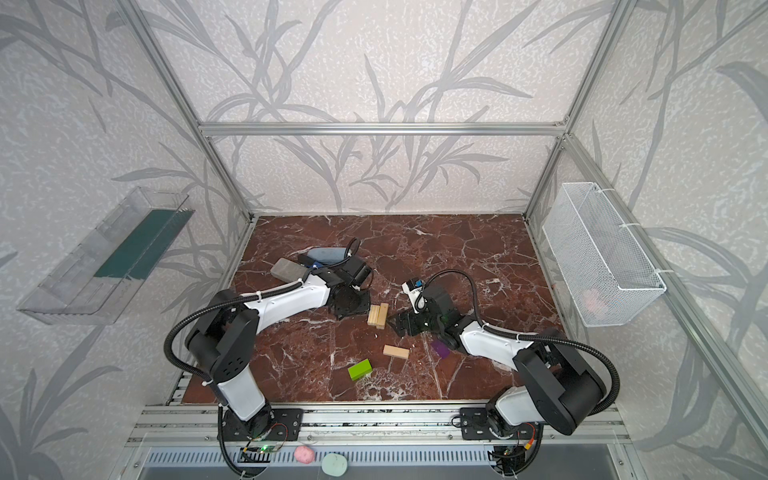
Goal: Build the wood block tower
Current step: 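Raise the left gripper while the right gripper grasps a loose wooden block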
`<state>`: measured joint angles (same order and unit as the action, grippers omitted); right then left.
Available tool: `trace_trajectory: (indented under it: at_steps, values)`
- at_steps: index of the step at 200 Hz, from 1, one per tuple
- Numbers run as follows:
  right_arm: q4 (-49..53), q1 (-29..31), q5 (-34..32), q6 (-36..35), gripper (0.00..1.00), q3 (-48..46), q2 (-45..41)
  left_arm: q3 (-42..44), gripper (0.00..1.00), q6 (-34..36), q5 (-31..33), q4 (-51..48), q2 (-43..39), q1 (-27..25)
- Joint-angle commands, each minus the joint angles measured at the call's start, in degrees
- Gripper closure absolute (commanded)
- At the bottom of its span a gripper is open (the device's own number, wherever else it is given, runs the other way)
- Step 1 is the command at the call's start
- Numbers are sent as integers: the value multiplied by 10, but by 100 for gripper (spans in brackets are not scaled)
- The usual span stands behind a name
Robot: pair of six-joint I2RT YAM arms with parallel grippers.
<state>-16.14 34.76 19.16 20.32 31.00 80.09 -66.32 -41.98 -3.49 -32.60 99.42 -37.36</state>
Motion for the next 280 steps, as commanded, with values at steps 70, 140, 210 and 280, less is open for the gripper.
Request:
trace_trajectory:
  at_steps: [70,140,210,280]
  values:
    - [133,-22,-77,-5,11,21,-98,47,65,7,15,0,-107,-23]
    - [266,-112,-66,23,9,8,-198,3,61,10,31,0,-114,-79]
    - [415,-138,-140,58,8,104,-104,-32,60,12,46,7,-80,-117]
    - [438,-136,-191,102,16,214,54,-18,58,23,60,32,-90,-125]
